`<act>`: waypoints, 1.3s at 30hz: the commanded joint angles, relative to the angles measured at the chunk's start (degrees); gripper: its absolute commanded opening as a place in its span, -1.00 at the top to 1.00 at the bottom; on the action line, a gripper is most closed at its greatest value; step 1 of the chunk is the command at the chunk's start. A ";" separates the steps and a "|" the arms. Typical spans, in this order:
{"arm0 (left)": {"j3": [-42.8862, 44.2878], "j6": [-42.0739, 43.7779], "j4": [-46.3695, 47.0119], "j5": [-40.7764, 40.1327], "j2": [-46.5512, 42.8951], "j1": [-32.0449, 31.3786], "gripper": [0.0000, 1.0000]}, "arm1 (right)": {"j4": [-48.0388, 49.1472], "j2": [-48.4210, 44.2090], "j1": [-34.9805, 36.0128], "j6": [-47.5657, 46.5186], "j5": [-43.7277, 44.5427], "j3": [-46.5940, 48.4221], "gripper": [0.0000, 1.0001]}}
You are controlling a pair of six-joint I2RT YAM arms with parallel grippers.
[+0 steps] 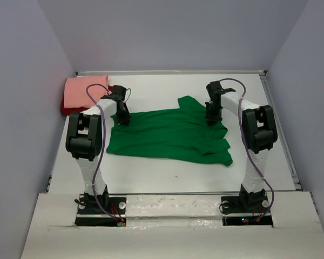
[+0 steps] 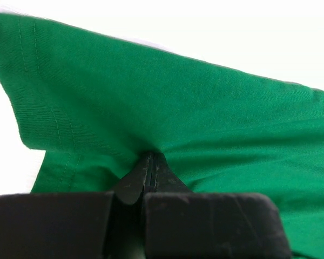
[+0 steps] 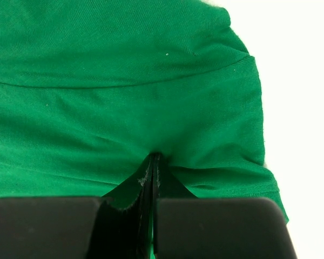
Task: Fold and stack the t-shirts
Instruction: Grap the side of the flattened tshirt furthest away from the robot with both arms
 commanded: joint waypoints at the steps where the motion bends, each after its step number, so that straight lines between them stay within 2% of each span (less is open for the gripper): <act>1: 2.04 2.55 -5.14 -4.30 3.58 -0.17 1.00 | -3.64 5.09 0.77 -0.79 0.75 1.02 1.00; 8: 12.51 3.52 -8.84 -4.85 8.86 -0.09 1.00 | -7.69 8.79 0.77 -1.67 0.40 11.12 1.00; 10: 14.87 3.09 -9.36 -5.10 8.51 -0.09 0.83 | -8.48 8.97 0.77 -1.93 0.31 12.27 1.00; 16: 15.25 1.06 -10.16 -8.62 1.75 -0.17 0.63 | -8.58 7.04 0.77 -1.84 0.66 12.72 1.00; 17: 14.89 0.97 -9.46 -9.32 0.17 -0.17 0.53 | -8.40 6.95 0.77 -1.84 0.58 12.63 1.00; 18: 15.24 1.15 -9.37 -9.67 -0.10 -0.09 0.34 | -8.40 7.38 0.77 -2.10 0.58 12.98 1.00; 23: 19.63 2.82 -12.35 -10.12 2.97 0.09 0.34 | -10.77 10.02 0.77 -2.46 1.37 17.37 1.00; 26: 18.06 2.55 -9.98 -10.38 -1.24 0.00 0.31 | -10.95 8.36 0.77 -2.90 2.59 18.95 1.00; 33: 14.37 2.47 -10.94 -12.14 -10.72 -1.84 0.26 | -14.11 2.04 1.82 -3.16 4.97 22.29 1.00; 39: 8.57 -0.43 -14.98 -7.92 -18.37 -4.47 0.27 | -15.52 0.44 1.82 -3.77 3.22 23.35 1.00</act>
